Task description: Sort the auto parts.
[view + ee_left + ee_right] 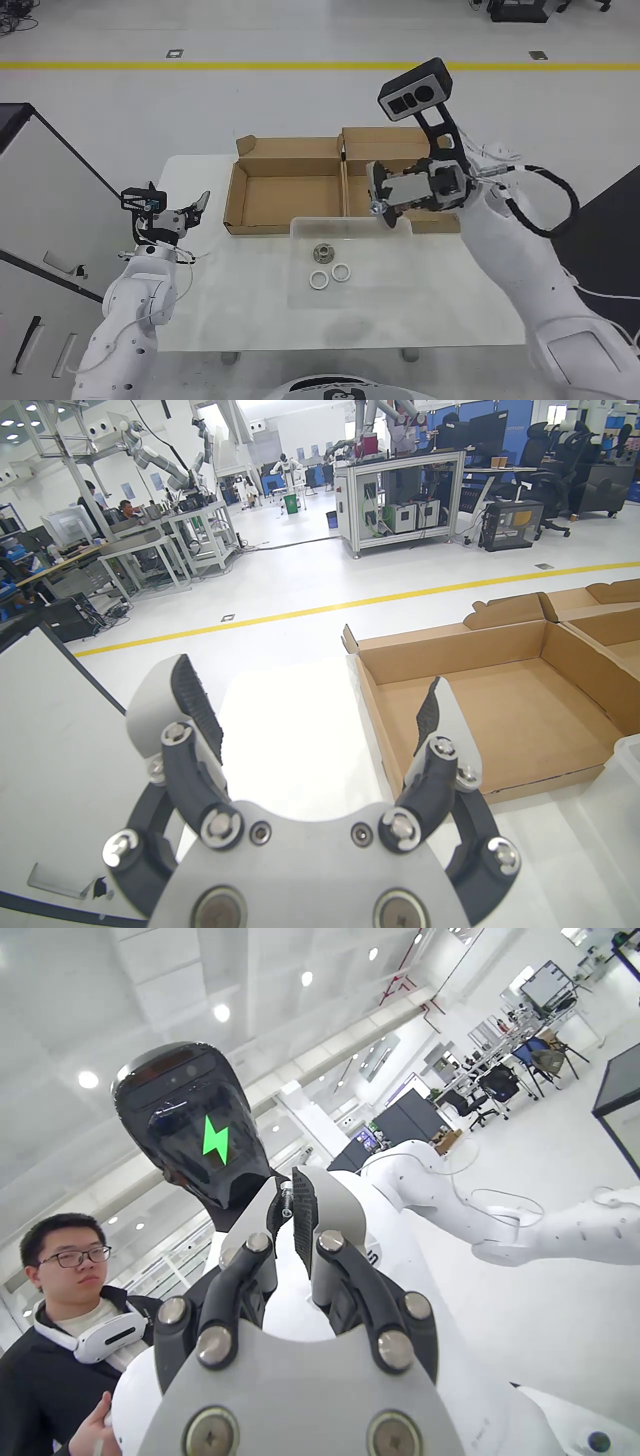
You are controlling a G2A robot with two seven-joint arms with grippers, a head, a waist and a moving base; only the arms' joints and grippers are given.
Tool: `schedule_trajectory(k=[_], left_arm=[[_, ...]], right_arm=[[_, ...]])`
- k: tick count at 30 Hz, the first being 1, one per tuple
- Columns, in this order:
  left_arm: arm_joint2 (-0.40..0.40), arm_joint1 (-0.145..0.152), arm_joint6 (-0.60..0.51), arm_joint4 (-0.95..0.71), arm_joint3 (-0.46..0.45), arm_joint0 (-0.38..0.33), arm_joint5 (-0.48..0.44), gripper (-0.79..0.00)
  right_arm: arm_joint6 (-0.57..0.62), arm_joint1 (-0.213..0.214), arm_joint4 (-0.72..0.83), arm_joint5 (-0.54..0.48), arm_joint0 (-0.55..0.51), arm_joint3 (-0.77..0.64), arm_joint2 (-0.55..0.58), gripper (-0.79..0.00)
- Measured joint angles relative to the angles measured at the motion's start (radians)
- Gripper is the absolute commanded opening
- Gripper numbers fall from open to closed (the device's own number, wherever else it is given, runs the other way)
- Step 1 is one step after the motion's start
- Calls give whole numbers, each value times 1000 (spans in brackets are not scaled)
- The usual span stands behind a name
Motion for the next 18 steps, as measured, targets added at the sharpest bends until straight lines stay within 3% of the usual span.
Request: schedule_trajectory(k=[8,18], left_arm=[[0,0,0,0,0,0,0,0],[0,0,0,0,0,0,0,0]], right_arm=[[68,-22,149,-41,-18,-30,-9,-785],[78,-25,150,-40,-17,-33,-10,-785]])
